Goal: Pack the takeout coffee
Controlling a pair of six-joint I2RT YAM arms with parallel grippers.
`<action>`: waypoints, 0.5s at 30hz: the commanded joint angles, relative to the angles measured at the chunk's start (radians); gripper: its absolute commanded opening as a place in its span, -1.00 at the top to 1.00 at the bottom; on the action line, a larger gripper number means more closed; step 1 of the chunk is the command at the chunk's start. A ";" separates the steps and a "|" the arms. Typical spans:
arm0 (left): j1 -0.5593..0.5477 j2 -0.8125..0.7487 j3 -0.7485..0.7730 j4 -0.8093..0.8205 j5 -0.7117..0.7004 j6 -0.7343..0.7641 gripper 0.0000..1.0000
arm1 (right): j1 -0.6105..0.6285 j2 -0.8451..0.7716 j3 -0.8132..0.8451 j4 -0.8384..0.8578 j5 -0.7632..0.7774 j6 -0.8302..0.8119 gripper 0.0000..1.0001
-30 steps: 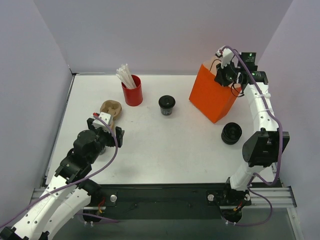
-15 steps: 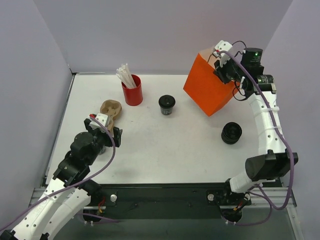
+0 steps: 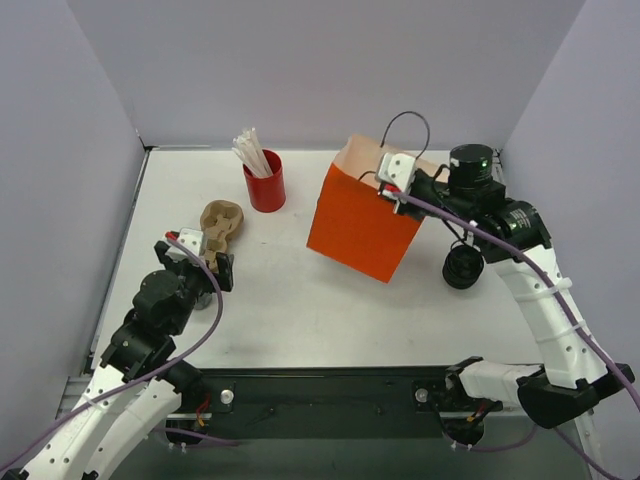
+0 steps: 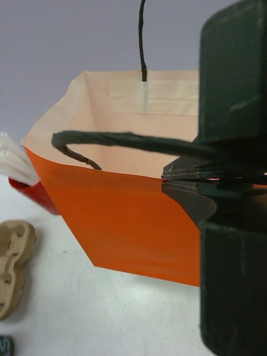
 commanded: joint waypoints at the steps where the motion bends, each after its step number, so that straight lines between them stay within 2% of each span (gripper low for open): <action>1: 0.004 -0.039 0.007 0.022 -0.123 -0.010 -0.86 | 0.106 -0.010 -0.070 0.012 -0.008 -0.093 1.00; 6: 0.007 -0.042 0.013 0.006 -0.160 -0.022 -0.86 | 0.238 0.017 -0.113 0.014 0.017 -0.151 1.00; 10: 0.008 -0.047 0.019 -0.008 -0.204 -0.028 -0.87 | 0.295 0.030 -0.147 0.034 0.066 -0.194 1.00; 15: 0.012 -0.048 0.016 -0.003 -0.204 -0.027 -0.87 | 0.362 -0.021 -0.324 0.087 0.133 -0.211 1.00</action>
